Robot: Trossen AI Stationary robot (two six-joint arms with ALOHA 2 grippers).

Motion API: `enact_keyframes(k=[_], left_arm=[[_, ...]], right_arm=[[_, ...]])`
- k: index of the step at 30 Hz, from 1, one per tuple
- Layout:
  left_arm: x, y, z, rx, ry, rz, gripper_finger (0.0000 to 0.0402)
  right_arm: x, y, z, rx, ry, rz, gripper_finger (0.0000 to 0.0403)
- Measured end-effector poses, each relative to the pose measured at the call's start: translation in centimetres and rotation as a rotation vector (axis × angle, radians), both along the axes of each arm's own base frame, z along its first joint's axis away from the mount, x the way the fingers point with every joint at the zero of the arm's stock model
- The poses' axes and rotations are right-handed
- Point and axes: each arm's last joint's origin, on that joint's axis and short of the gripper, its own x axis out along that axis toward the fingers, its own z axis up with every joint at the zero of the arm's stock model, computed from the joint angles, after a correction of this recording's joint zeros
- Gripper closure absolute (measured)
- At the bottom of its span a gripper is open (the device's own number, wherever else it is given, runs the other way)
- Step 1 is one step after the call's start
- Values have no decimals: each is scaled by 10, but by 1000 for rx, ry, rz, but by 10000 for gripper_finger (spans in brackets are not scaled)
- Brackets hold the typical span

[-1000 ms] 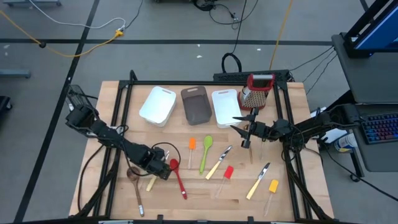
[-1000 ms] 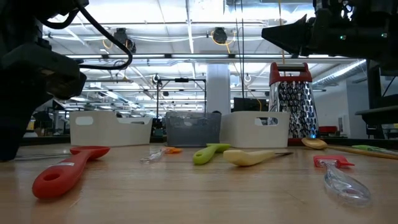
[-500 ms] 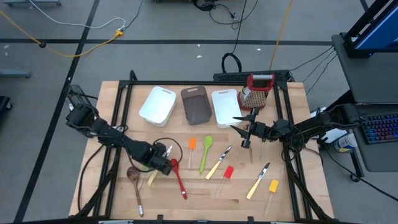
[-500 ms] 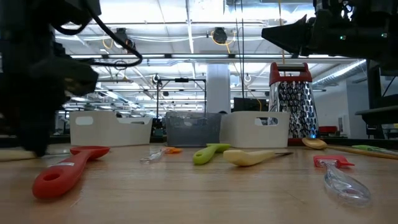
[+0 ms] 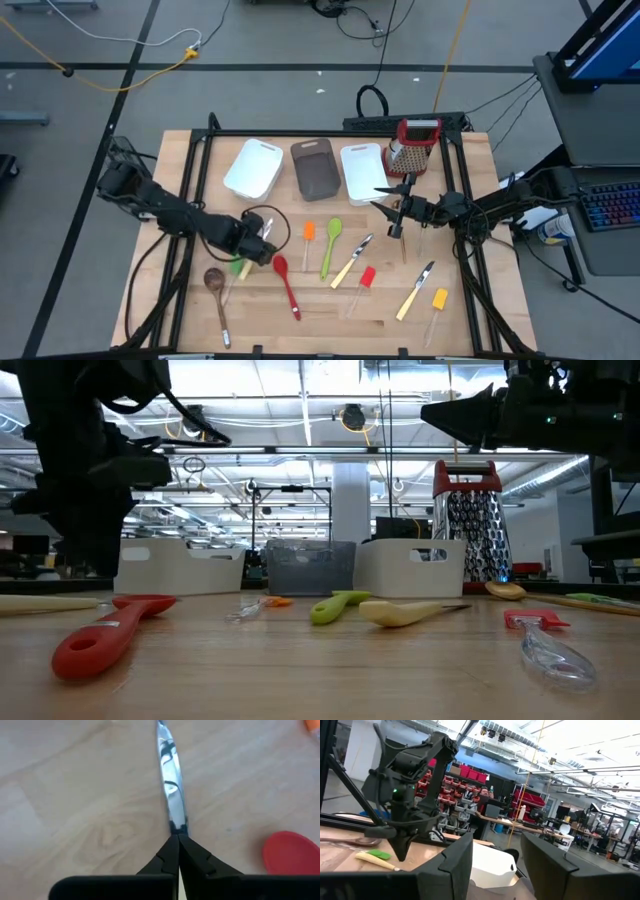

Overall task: Pick & Place Kitchen Items
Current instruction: Put the left yellow knife into the left white bin

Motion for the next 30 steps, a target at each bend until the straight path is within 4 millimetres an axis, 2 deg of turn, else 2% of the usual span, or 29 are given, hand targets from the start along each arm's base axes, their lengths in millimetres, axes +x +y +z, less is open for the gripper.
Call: enact_keyframes(k=[6,12,24,30], left_arm=[[2,0,0,-87,24,-57,393],[-2,-9,0,-164,56,-102,381],[-2,-15,-2,-184,63,-97,251],[-2,-26,-14,-187,104,-75,219]], right_arm=[[0,0,0,0,0,0,243],[0,0,-1,-1,14,0,243],[0,0,-1,1,15,1,243],[1,0,-2,2,20,1,243]])
